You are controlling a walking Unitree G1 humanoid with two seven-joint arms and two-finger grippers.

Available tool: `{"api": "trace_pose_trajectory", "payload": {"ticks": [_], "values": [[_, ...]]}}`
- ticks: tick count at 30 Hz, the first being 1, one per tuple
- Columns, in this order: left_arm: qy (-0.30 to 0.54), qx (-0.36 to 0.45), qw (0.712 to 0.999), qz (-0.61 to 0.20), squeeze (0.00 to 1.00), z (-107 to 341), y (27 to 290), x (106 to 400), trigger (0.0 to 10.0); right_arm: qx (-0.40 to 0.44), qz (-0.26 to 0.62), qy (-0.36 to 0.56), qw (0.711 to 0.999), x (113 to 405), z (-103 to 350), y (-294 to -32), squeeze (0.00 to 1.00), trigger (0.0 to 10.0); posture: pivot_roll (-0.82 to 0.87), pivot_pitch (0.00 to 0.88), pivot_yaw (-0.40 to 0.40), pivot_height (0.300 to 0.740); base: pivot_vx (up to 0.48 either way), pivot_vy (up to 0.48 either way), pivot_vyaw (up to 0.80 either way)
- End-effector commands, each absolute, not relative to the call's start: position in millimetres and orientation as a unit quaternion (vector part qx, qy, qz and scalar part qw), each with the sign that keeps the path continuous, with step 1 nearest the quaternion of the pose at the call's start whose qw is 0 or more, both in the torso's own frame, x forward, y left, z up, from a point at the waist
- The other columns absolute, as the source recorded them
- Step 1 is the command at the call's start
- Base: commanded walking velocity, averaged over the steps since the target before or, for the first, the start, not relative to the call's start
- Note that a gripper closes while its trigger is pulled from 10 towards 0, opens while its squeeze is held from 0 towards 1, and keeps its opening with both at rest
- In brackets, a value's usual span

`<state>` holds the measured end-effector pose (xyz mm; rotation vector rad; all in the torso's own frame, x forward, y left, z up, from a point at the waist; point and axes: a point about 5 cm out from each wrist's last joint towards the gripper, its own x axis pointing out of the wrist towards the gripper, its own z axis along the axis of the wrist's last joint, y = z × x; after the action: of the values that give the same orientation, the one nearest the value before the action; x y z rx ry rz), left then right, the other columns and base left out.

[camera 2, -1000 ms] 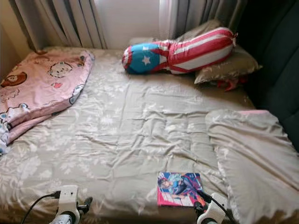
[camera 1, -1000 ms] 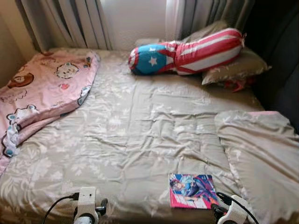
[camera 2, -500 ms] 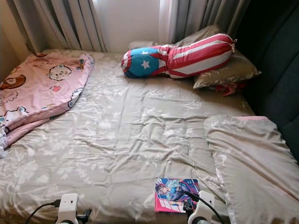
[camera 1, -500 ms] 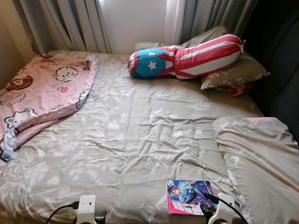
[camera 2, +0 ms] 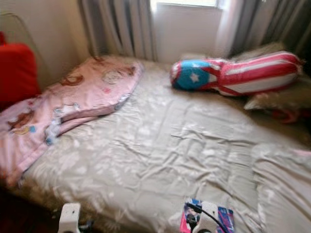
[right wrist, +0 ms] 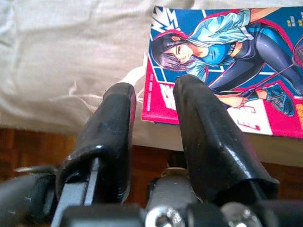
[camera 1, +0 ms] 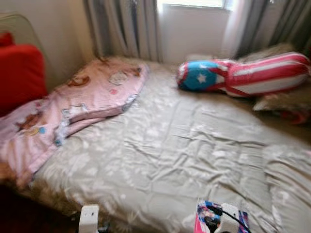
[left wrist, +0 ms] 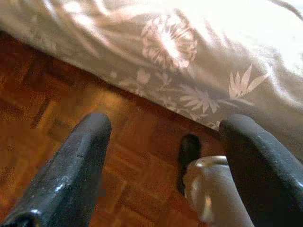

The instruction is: Clean up the room

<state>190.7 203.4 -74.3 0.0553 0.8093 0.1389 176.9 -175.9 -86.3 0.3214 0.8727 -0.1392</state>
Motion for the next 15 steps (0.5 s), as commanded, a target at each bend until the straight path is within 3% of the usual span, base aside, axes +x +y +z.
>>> {"api": "trace_pose_trajectory", "payload": {"ticks": [1,3,15], "values": [[0.395,0.041,0.915,0.069,0.0,-72.9,209.1,192.0,10.0,0.161,-0.065,0.415,0.893,182.4,-84.2,-171.5,0.0,10.0,0.03,0.0,-0.041,0.74,0.0,0.0,0.8],[0.394,0.041,0.915,0.069,0.0,-72.6,209.7,192.5,10.0,0.162,-0.064,0.416,0.892,182.7,-84.2,-170.6,0.0,10.0,0.03,0.0,-0.039,0.74,0.0,0.0,0.8],[0.406,0.043,0.91,0.072,0.0,-75.2,213.0,187.1,10.0,0.176,-0.083,0.426,0.884,178.8,-86.6,-171.7,0.0,10.0,0.03,0.0,-0.041,0.74,0.0,0.0,0.0]]}}
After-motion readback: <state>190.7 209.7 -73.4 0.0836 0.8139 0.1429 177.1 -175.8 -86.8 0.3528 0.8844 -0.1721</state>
